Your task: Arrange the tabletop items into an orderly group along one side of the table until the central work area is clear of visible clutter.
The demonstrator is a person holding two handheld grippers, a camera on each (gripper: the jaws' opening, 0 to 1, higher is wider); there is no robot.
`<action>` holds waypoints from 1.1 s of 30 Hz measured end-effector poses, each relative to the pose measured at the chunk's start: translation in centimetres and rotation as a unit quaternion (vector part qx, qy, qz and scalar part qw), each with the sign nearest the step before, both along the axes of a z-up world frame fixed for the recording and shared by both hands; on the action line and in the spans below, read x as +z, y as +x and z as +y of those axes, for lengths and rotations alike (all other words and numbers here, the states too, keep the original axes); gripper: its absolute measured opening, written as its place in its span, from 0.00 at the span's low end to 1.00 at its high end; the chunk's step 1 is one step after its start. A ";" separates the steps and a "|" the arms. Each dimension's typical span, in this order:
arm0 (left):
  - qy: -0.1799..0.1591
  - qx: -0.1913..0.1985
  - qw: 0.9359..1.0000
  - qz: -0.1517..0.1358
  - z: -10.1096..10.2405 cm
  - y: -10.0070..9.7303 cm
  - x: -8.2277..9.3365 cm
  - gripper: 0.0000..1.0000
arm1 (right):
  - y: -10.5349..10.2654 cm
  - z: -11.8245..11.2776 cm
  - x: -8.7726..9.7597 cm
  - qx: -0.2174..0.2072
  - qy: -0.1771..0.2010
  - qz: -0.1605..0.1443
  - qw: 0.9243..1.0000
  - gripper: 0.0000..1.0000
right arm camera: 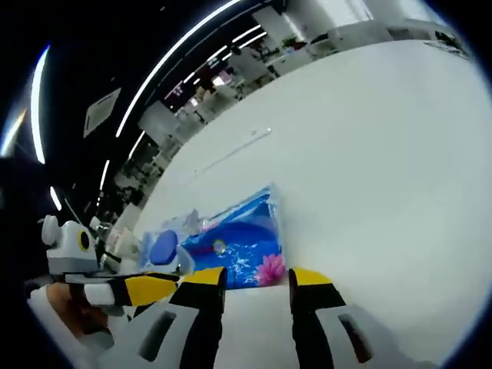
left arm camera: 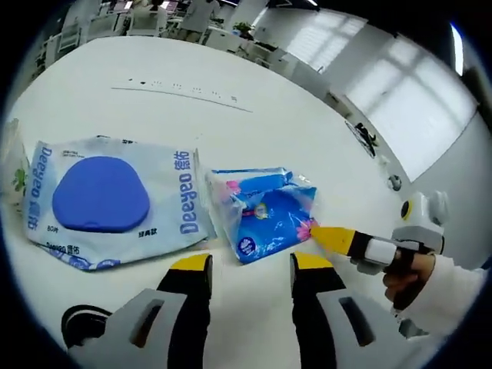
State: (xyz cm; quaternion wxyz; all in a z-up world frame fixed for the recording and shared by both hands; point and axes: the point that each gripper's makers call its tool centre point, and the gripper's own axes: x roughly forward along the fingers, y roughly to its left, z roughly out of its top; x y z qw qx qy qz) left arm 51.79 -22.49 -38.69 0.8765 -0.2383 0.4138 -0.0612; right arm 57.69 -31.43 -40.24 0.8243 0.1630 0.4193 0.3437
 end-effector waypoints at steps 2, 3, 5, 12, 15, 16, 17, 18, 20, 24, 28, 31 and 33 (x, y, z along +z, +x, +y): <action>0.004 -0.009 1.000 -0.003 -0.2 -0.5 0.3 0.47 | -0.7 -0.1 0.3 0.009 0.000 -0.007 1.000 0.39; 0.005 -0.012 1.000 -0.004 -0.2 -0.7 0.4 0.49 | -0.8 -0.2 0.3 0.013 0.003 -0.011 1.000 0.41; 0.007 -0.015 1.000 -0.008 -0.3 -1.3 0.8 0.54 | -1.2 -0.4 0.7 0.021 0.008 -0.021 1.000 0.45; 0.012 -0.023 0.999 -0.023 -0.1 -3.6 1.2 0.70 | -2.5 -1.3 1.8 0.041 0.020 -0.036 0.998 0.53; 0.021 -0.025 0.999 -0.029 0.5 -5.1 1.2 0.75 | -3.8 -1.8 2.7 0.065 0.024 -0.046 0.997 0.53; 0.021 -0.023 0.999 -0.030 0.7 -5.5 1.2 0.75 | -3.9 -1.9 2.8 0.068 0.023 -0.051 0.996 0.54; 0.021 -0.018 0.999 -0.035 1.0 -6.0 1.4 0.76 | -4.0 -2.0 2.9 0.070 0.023 -0.055 0.996 0.55; 0.021 -0.017 0.999 -0.037 1.1 -6.1 1.5 0.77 | -4.2 -2.2 3.0 0.072 0.024 -0.057 0.995 0.57; 0.025 -0.007 0.999 -0.048 1.6 -6.9 2.0 0.79 | -4.6 -2.7 3.7 0.068 0.038 -0.056 0.995 0.60; 0.028 0.003 0.998 -0.061 2.8 -8.3 2.8 0.83 | -5.3 -2.8 4.6 0.068 0.063 -0.059 0.994 0.69; 0.035 0.021 0.996 -0.079 4.0 -9.9 4.1 0.84 | -6.2 -3.1 6.1 0.093 0.066 -0.081 0.990 0.74; 0.052 0.026 0.995 -0.086 5.3 -10.8 4.5 0.84 | -6.5 -3.6 6.7 0.094 0.072 -0.085 0.989 0.76; 0.057 0.032 0.994 -0.088 6.2 -11.3 4.6 0.85 | -7.0 -3.9 7.4 0.088 0.086 -0.085 0.989 0.77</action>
